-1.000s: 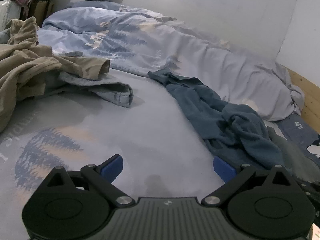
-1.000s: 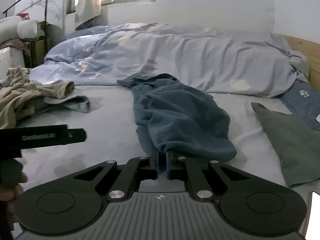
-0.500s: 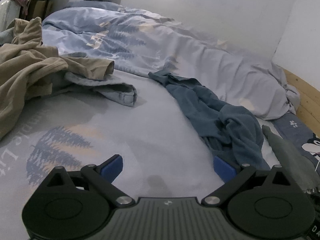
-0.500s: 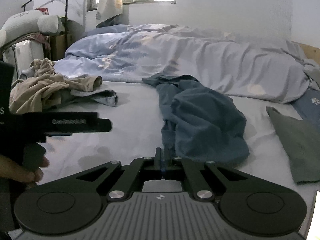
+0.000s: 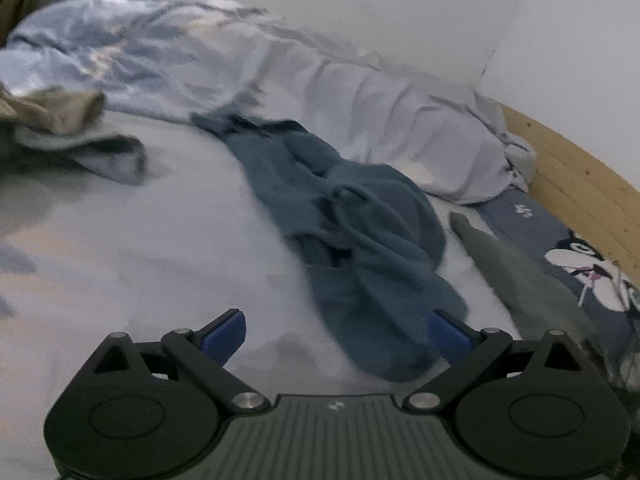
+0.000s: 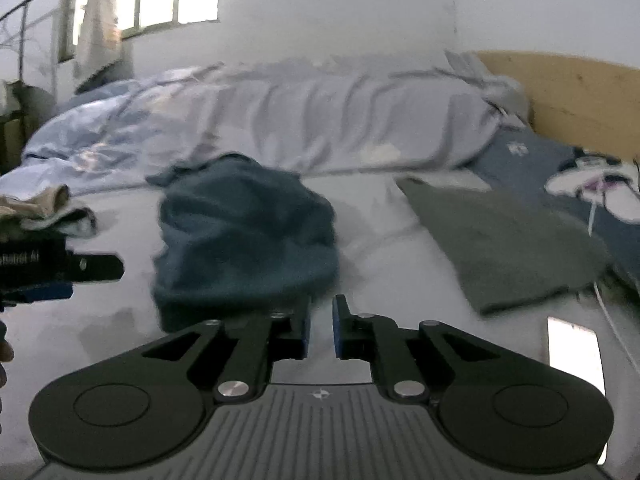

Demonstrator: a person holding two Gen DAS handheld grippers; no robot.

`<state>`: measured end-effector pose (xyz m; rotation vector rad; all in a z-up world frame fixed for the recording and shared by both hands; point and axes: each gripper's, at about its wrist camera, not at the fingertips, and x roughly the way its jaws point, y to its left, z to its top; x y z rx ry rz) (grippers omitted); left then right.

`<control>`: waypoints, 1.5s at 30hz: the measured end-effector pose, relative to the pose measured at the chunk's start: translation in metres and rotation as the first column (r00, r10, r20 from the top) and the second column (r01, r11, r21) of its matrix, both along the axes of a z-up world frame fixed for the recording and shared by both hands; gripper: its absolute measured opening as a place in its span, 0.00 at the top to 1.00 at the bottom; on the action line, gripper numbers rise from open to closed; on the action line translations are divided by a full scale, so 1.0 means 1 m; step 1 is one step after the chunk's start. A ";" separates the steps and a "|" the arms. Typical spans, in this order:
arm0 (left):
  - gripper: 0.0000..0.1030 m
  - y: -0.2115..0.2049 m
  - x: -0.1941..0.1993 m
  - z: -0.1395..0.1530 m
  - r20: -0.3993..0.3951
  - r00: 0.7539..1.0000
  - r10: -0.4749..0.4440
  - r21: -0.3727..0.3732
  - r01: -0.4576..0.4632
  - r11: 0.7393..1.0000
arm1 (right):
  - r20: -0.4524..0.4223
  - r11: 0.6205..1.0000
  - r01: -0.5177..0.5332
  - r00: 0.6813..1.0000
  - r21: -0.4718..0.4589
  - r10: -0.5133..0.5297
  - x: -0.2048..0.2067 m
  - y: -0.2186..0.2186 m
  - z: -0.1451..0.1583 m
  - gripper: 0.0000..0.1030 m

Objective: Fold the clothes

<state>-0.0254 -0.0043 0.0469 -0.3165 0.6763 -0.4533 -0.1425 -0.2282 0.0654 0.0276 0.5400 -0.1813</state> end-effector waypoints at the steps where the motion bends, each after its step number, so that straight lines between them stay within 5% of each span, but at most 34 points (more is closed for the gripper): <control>1: 0.03 -0.006 0.001 -0.001 -0.001 1.000 -0.007 -0.008 0.007 1.000 | -0.010 1.000 0.003 1.000 0.002 -0.003 -0.001 -0.002 -0.004 0.90; 6: 0.06 -0.038 0.007 -0.005 0.027 0.998 -0.058 -0.053 0.059 0.997 | -0.027 0.999 -0.035 0.999 -0.014 0.034 -0.010 -0.004 -0.012 0.82; 8: 0.18 -0.051 0.010 -0.007 0.030 0.996 -0.082 -0.060 0.084 0.995 | -0.032 0.999 -0.051 0.998 -0.013 0.050 -0.013 -0.005 -0.015 0.70; 14: 0.51 -0.077 0.014 -0.024 -0.012 0.996 -0.089 0.015 0.089 0.996 | -0.048 0.997 -0.077 0.996 -0.006 0.077 -0.018 -0.010 -0.015 0.70; 16: 0.76 -0.074 0.013 -0.027 -0.011 0.997 -0.073 0.026 0.073 0.997 | -0.039 0.998 -0.063 0.997 0.010 0.064 -0.020 -0.016 -0.012 0.70; 18: 0.88 -0.067 0.011 -0.027 0.002 0.998 -0.063 0.002 0.063 0.998 | -0.025 0.998 -0.050 0.998 0.028 0.050 -0.021 -0.022 -0.008 0.70; 25: 0.93 -0.047 -0.010 -0.005 0.112 0.991 -0.076 -0.015 0.078 0.997 | 0.062 1.000 0.005 0.998 0.020 -0.007 -0.023 -0.046 0.010 0.65; 32: 0.93 -0.013 -0.047 0.014 0.162 0.981 -0.107 -0.014 0.111 0.994 | 0.102 0.991 0.060 0.992 0.119 -0.072 -0.025 -0.071 0.020 0.64; 39: 0.94 0.012 -0.112 0.035 0.215 0.960 -0.176 0.074 0.164 0.984 | 0.174 0.977 -0.124 0.980 0.171 0.094 -0.023 -0.051 0.033 0.63; 45: 0.93 0.020 -0.145 0.019 0.151 0.972 -0.178 0.166 0.152 0.974 | 0.206 0.930 -0.323 0.936 0.173 0.287 -0.013 -0.009 0.039 0.39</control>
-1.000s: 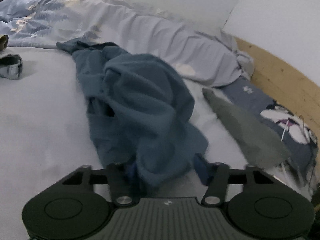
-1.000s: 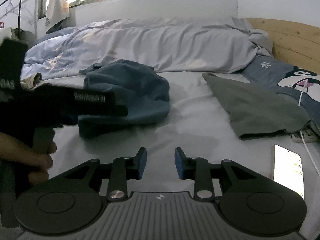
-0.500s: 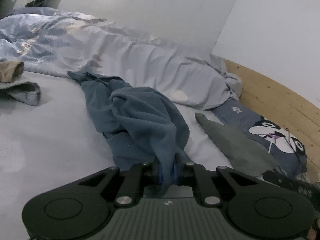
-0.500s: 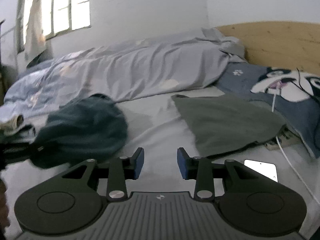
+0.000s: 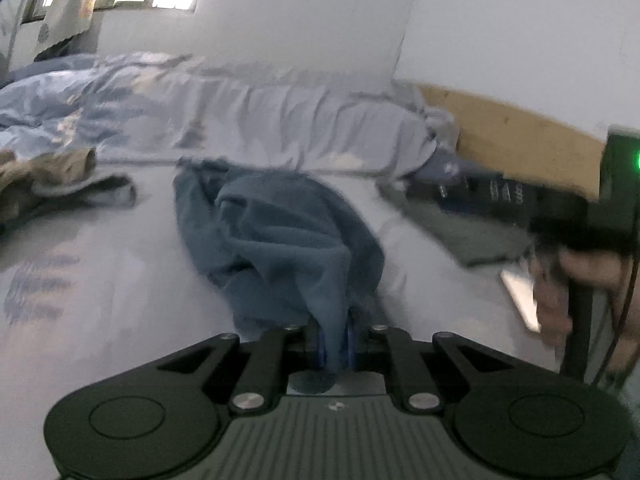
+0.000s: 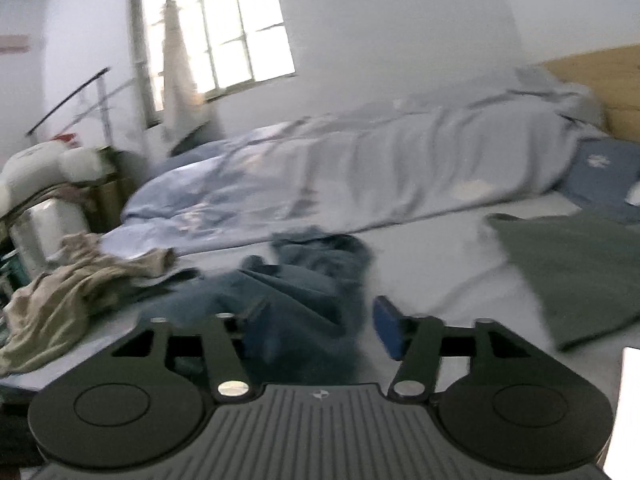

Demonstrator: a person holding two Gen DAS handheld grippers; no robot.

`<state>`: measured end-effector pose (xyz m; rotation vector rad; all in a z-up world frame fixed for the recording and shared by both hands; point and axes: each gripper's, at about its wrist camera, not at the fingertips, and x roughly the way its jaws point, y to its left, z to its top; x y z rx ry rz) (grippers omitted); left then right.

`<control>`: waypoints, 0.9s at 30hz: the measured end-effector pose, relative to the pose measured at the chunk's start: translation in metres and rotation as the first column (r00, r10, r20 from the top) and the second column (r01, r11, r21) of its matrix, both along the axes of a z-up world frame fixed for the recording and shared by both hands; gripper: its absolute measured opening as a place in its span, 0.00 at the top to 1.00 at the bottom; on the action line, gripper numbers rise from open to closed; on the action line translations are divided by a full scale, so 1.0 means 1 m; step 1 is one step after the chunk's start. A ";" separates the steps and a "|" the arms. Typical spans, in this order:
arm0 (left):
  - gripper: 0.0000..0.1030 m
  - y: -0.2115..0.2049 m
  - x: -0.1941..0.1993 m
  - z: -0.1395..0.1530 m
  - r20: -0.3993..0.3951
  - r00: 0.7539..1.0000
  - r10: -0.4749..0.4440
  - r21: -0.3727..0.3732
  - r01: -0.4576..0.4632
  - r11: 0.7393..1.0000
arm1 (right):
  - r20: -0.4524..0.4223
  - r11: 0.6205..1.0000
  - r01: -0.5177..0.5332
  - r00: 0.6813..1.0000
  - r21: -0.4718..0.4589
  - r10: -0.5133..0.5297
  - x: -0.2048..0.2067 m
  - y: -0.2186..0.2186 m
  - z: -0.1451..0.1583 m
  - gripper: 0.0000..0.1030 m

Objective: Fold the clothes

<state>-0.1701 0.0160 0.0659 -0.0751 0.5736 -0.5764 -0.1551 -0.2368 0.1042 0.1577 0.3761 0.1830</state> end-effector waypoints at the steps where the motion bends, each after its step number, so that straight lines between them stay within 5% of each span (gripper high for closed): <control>1: 0.92 0.001 0.001 -0.003 -0.008 1.000 -0.001 0.015 0.001 1.000 | 0.000 1.000 -0.019 1.000 -0.012 0.019 0.002 0.009 0.000 0.39; 9: 0.85 0.024 0.002 -0.010 -0.040 0.999 -0.012 -0.025 0.011 1.000 | -0.048 0.992 -0.097 0.995 -0.083 0.093 0.039 0.059 -0.004 0.38; 13: 0.69 0.032 -0.001 -0.009 -0.034 0.999 -0.003 -0.029 0.002 1.000 | -0.045 0.982 -0.119 0.993 -0.150 0.113 0.057 0.083 -0.004 0.38; 19: 0.60 0.053 0.000 -0.008 -0.052 0.998 0.048 -0.066 -0.051 0.996 | -0.132 0.962 -0.137 0.985 -0.235 0.109 0.088 0.107 -0.015 0.38; 21: 0.60 0.061 0.002 -0.007 -0.059 0.996 0.068 -0.085 -0.073 0.994 | -0.152 0.953 -0.151 0.982 -0.262 0.114 0.092 0.110 -0.020 0.48; 23: 0.59 0.068 0.003 -0.005 -0.068 0.994 0.089 -0.099 -0.095 0.991 | -0.162 0.947 -0.162 0.980 -0.278 0.120 0.090 0.110 -0.021 0.80; 27: 0.58 0.078 0.007 -0.003 -0.087 0.989 0.123 -0.131 -0.134 0.982 | -0.125 0.951 -0.128 0.987 -0.282 0.096 0.071 0.100 -0.014 0.90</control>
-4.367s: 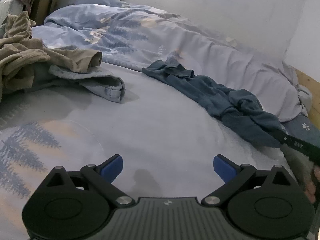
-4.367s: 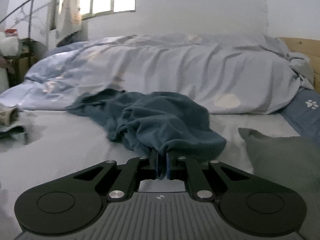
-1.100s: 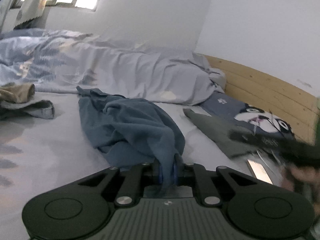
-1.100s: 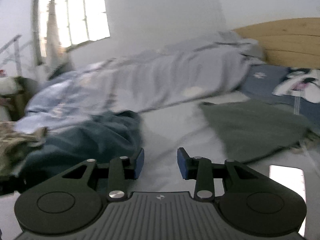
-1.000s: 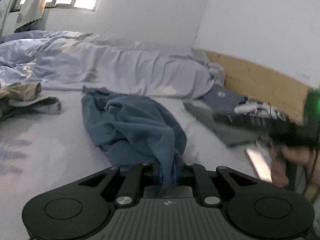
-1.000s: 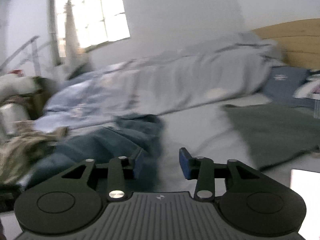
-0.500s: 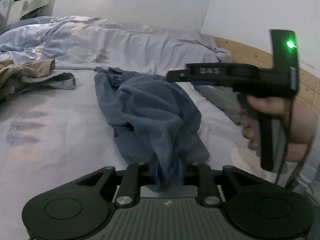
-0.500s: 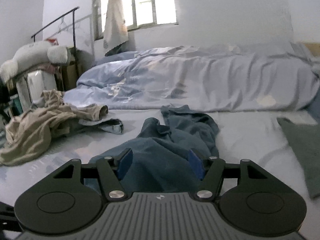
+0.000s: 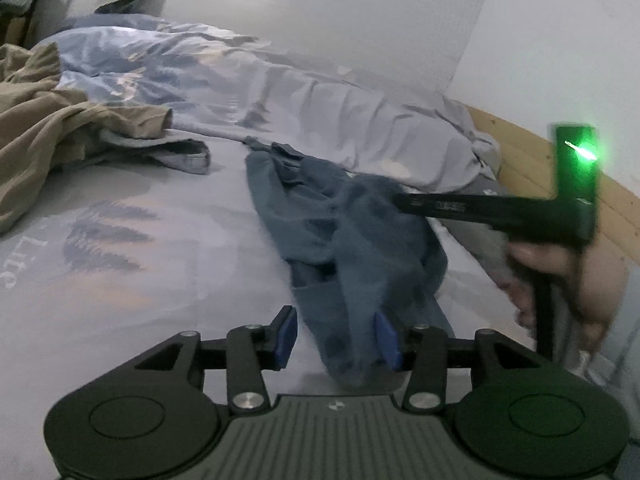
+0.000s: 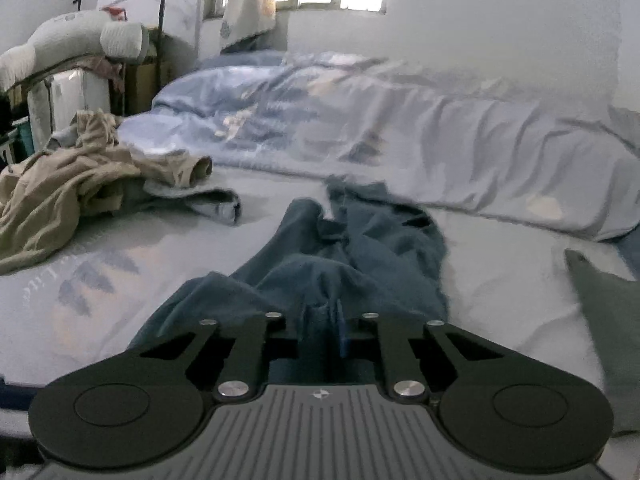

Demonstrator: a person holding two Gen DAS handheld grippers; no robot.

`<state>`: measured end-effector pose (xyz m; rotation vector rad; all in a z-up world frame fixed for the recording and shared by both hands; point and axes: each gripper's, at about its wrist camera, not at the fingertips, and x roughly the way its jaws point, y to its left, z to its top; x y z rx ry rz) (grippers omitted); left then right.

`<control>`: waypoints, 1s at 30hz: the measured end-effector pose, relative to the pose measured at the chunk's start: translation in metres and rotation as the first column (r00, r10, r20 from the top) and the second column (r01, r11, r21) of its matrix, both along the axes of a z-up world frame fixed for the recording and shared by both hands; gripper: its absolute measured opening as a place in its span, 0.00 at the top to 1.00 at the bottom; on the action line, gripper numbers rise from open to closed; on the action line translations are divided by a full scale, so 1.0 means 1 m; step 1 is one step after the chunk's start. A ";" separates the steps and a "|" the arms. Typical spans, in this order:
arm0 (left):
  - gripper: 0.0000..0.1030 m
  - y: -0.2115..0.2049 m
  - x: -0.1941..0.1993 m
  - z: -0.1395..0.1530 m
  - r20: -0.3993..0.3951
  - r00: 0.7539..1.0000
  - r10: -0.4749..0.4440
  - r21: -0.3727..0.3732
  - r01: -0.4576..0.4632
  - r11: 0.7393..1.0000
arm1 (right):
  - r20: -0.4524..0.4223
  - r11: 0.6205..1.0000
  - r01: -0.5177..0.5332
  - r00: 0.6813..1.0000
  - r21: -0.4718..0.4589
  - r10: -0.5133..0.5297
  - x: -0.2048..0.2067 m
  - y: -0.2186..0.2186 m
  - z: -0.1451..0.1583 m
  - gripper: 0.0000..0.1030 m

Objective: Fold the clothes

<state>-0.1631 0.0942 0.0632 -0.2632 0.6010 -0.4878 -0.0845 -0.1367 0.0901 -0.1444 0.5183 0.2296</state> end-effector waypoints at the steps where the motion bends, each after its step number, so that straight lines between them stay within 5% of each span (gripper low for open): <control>1: 0.58 0.001 0.000 0.000 0.000 1.000 0.007 -0.006 -0.007 1.000 | 0.016 1.000 0.026 1.000 0.015 -0.026 -0.008 -0.006 0.004 0.91; 6: 0.58 0.003 0.003 0.004 0.005 0.999 0.039 -0.026 -0.039 0.999 | 0.055 0.983 0.154 0.986 0.101 -0.160 -0.055 -0.045 0.019 0.97; 11: 0.58 0.001 0.007 0.007 0.007 0.998 0.056 -0.055 -0.056 0.997 | 0.006 0.963 0.228 0.973 0.143 -0.231 -0.100 -0.081 0.024 1.00; 21: 0.58 -0.024 0.027 0.006 -0.036 0.999 0.039 -0.128 -0.043 0.991 | -0.070 0.961 0.265 0.963 0.074 -0.260 -0.143 -0.104 0.018 1.00; 30: 0.56 -0.042 0.049 -0.006 -0.098 0.991 0.089 -0.125 -0.101 0.987 | -0.054 0.963 0.246 0.969 0.107 -0.241 -0.148 -0.096 0.001 0.85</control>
